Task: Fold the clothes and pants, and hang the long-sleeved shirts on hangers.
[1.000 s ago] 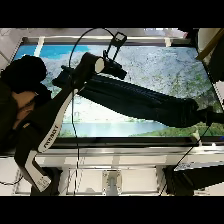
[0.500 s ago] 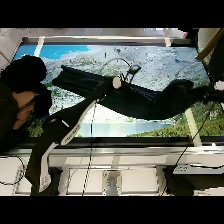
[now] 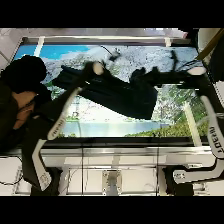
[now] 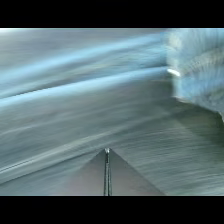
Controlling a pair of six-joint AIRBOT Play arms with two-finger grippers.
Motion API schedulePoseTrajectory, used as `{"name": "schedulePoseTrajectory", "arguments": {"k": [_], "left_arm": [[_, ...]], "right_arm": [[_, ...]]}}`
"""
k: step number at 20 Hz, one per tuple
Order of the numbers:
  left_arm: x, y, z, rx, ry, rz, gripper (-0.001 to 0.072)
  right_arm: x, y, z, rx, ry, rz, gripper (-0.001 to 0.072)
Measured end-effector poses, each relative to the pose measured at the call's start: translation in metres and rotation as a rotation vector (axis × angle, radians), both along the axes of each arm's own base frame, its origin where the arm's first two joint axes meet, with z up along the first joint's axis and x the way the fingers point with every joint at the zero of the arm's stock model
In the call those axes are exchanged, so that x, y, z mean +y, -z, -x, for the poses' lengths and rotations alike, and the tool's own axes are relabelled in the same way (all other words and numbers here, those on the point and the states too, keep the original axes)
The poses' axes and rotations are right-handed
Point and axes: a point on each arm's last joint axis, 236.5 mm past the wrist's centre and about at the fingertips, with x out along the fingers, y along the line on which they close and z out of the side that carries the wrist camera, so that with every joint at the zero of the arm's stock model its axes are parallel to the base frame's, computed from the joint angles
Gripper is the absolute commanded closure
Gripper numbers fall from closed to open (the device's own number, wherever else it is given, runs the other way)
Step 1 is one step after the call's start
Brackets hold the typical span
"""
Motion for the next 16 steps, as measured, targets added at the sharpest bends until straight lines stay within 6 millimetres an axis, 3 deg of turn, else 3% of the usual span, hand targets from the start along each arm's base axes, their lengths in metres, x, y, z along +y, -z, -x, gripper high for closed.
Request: {"name": "schedulePoseTrajectory", "arguments": {"k": [2, 4, 5, 6, 7, 9, 12, 13, 14, 16], "left_arm": [[0.059, -0.026, -0.019, -0.021, -0.092, -0.032, 0.0689], [0.105, -0.049, -0.027, -0.033, -0.165, -0.05, 0.0689], [0.123, -0.059, -0.028, -0.039, -0.189, -0.058, 0.0689], [0.135, -0.065, -0.027, -0.038, -0.205, -0.065, 0.0689], [0.145, -0.072, -0.026, -0.041, -0.216, -0.07, 0.0689], [0.156, -0.08, -0.024, -0.049, -0.22, -0.083, 0.0689], [0.16, -0.086, -0.02, -0.054, -0.214, -0.089, 0.0689], [0.161, -0.086, -0.018, -0.049, -0.211, -0.093, 0.0689], [0.161, -0.087, -0.016, -0.044, -0.205, -0.097, 0.0689], [0.162, -0.09, -0.01, -0.038, -0.194, -0.104, 0.0689]], "right_arm": [[0.037, 0.025, -0.011, 0.021, 0.025, 0.01, 0.0657], [0.071, 0.055, -0.018, 0.05, 0.054, 0.015, 0.0654], [0.087, 0.068, -0.021, 0.063, 0.074, 0.009, 0.0489], [0.099, 0.078, -0.024, 0.076, 0.094, -0.001, 0.0176], [0.111, 0.085, -0.025, 0.083, 0.106, -0.011, 0.0075], [0.132, 0.087, -0.024, 0.078, 0.088, -0.025, 0.0086], [0.139, 0.055, -0.031, -0.003, 0.009, -0.035, 0.0099], [0.13, 0.04, -0.035, -0.041, -0.024, -0.019, 0.0164], [0.115, 0.025, -0.04, -0.076, -0.043, 0.008, 0.0171], [0.063, 0.002, -0.045, -0.122, -0.06, 0.102, 0.0171]]}}
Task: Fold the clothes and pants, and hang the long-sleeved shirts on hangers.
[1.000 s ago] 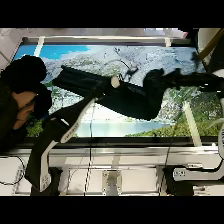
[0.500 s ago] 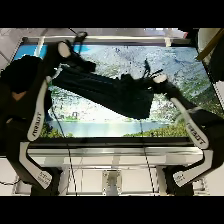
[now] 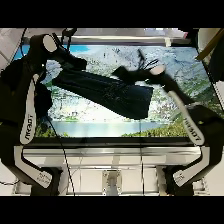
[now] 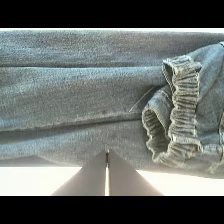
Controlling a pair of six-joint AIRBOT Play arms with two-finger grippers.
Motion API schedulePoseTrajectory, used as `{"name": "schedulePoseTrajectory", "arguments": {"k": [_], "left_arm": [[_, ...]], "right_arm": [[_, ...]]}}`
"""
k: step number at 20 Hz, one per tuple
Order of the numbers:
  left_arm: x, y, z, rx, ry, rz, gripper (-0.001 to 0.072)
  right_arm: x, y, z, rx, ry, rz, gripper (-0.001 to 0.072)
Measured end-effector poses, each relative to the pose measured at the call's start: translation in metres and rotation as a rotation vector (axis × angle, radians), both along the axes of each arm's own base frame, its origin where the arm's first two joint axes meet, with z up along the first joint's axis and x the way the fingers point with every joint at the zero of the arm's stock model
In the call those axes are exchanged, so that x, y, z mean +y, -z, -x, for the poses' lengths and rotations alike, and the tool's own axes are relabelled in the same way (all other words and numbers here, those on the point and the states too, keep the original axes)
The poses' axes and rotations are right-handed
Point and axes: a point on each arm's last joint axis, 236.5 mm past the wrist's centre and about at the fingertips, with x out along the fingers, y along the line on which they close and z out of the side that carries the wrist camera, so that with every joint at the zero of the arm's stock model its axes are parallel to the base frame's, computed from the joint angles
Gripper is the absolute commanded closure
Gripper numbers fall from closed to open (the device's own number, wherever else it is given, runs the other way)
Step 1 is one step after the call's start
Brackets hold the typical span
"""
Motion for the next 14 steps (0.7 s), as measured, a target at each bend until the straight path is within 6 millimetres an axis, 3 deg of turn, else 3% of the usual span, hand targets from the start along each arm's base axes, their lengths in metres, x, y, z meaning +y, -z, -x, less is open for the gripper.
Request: {"name": "schedulePoseTrajectory", "arguments": {"k": [2, 3, 5, 7, 9, 10, 14], "left_arm": [[0.001, -0.001, 0.004, 0.008, 0.005, -0.005, 0.0688], [0.002, -0.003, 0.005, 0.006, 0.007, -0.006, 0.0688], [0.002, -0.003, 0.007, 0.01, 0.01, -0.008, 0.0688], [0.002, -0.005, 0.007, 0.009, 0.01, -0.008, 0.0688], [0.0, -0.005, 0.008, 0.012, 0.013, -0.002, 0.0689], [-0.001, -0.006, 0.009, 0.013, 0.016, 0.005, 0.0688], [-0.007, -0.007, 0.011, 0.021, 0.024, 0.029, 0.0688]], "right_arm": [[-0.068, -0.013, 0.008, -0.003, 0.011, 0.137, 0.0162], [-0.106, -0.014, 0.018, 0.017, 0.029, 0.213, 0.0123], [-0.175, -0.004, 0.048, 0.094, 0.089, 0.326, 0.0107], [-0.219, 0.015, 0.079, 0.166, 0.18, 0.35, 0.0033], [-0.237, 0.048, 0.099, 0.233, 0.284, 0.289, 0.0025], [-0.234, 0.066, 0.107, 0.266, 0.317, 0.226, 0.0025], [-0.198, 0.123, 0.123, 0.377, 0.323, -0.03, 0.002]]}}
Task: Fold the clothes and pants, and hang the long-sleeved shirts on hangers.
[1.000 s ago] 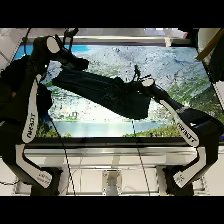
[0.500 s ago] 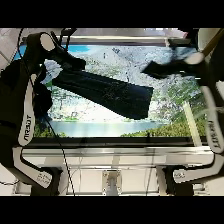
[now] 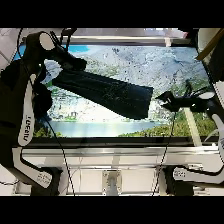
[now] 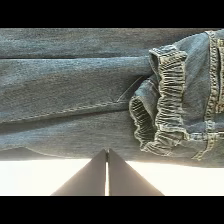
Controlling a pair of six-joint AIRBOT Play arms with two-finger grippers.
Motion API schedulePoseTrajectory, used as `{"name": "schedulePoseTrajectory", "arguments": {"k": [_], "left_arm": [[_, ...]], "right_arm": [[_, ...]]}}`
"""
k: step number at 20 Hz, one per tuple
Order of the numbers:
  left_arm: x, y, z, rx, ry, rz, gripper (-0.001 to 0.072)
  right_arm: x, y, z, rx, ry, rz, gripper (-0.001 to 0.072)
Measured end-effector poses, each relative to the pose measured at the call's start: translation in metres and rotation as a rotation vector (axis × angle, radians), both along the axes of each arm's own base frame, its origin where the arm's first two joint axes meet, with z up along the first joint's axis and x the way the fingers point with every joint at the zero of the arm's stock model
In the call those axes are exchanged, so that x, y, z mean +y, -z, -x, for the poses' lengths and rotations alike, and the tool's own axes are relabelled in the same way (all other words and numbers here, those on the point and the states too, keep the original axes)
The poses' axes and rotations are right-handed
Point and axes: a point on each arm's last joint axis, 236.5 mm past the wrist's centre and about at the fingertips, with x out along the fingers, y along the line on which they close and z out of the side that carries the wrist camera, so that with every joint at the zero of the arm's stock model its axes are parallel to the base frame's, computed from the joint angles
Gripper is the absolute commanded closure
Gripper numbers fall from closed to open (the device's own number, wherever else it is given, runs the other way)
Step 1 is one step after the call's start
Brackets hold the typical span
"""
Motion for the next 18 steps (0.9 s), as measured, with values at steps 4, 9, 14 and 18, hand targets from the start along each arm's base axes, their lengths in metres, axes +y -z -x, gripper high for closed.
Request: {"name": "schedulePoseTrajectory", "arguments": {"k": [4, 9, 14, 18], "left_arm": [[-0.002, 0.0, 0.001, 0.005, 0.003, 0.007, 0.0688], [-0.003, 0.0, 0.002, 0.007, 0.005, 0.012, 0.0688], [-0.003, 0.0, 0.002, 0.01, 0.006, 0.011, 0.0689], [-0.002, -0.006, 0.008, 0.011, 0.01, 0.009, 0.069]], "right_arm": [[0.033, 0.027, -0.011, 0.01, 0.019, -0.141, 0.002], [0.067, 0.04, -0.028, -0.001, -0.013, -0.168, 0.0029], [0.097, 0.036, -0.043, -0.037, -0.063, -0.158, 0.0656], [0.101, 0.005, -0.033, -0.068, -0.159, -0.191, 0.0657]]}}
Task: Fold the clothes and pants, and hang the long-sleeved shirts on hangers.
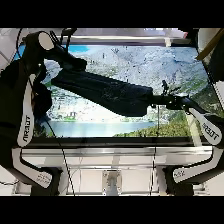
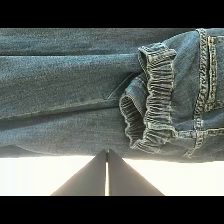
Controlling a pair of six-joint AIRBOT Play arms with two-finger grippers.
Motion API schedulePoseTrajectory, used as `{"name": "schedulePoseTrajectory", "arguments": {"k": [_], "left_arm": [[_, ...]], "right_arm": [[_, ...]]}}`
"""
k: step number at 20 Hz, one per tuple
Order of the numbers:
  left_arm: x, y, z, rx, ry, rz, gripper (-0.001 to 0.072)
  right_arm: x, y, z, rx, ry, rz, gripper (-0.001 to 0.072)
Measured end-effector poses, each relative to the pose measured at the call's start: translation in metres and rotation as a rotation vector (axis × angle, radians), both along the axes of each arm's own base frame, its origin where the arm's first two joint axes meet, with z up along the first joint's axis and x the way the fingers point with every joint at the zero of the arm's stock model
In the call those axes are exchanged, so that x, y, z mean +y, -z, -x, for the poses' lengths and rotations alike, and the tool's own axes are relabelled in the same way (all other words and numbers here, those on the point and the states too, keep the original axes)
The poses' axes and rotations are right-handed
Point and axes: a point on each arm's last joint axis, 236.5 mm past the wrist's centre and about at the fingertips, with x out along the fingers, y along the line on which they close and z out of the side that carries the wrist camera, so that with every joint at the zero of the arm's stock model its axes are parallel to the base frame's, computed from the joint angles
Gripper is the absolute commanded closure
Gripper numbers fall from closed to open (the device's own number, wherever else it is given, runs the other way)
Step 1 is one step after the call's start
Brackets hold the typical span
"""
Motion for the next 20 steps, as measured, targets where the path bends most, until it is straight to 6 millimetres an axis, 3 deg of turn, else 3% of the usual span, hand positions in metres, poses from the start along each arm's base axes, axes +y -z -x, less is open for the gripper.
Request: {"name": "schedulePoseTrajectory", "arguments": {"k": [3, 7, 11, 13, 15, 16, 18, 20], "left_arm": [[0.003, -0.02, 0.009, -0.028, 0.003, -0.003, 0.069], [0.01, -0.067, 0.039, -0.084, 0.015, -0.002, 0.069], [0.012, -0.119, 0.076, -0.167, 0.038, 0.01, 0.069], [0.001, -0.133, 0.089, -0.195, 0.069, 0.02, 0.069], [-0.022, -0.127, 0.092, -0.194, 0.117, 0.03, 0.069], [-0.039, -0.114, 0.089, -0.179, 0.146, 0.03, 0.069], [-0.082, -0.073, 0.076, -0.138, 0.207, 0.031, 0.069], [-0.135, -0.017, 0.065, -0.094, 0.273, 0.027, 0.069]], "right_arm": [[-0.018, -0.03, 0.03, -0.004, -0.087, 0.029, 0.0657], [-0.07, -0.082, 0.077, -0.042, -0.122, 0.113, 0.0657], [-0.13, -0.147, 0.128, -0.113, -0.032, 0.205, 0.0659], [-0.147, -0.174, 0.14, -0.141, 0.04, 0.256, 0.0659], [-0.153, -0.196, 0.137, -0.175, 0.082, 0.298, 0.0659], [-0.152, -0.203, 0.133, -0.186, 0.093, 0.315, 0.0658], [-0.146, -0.21, 0.12, -0.196, 0.083, 0.339, 0.0659], [-0.134, -0.208, 0.109, -0.18, 0.044, 0.349, 0.0658]]}}
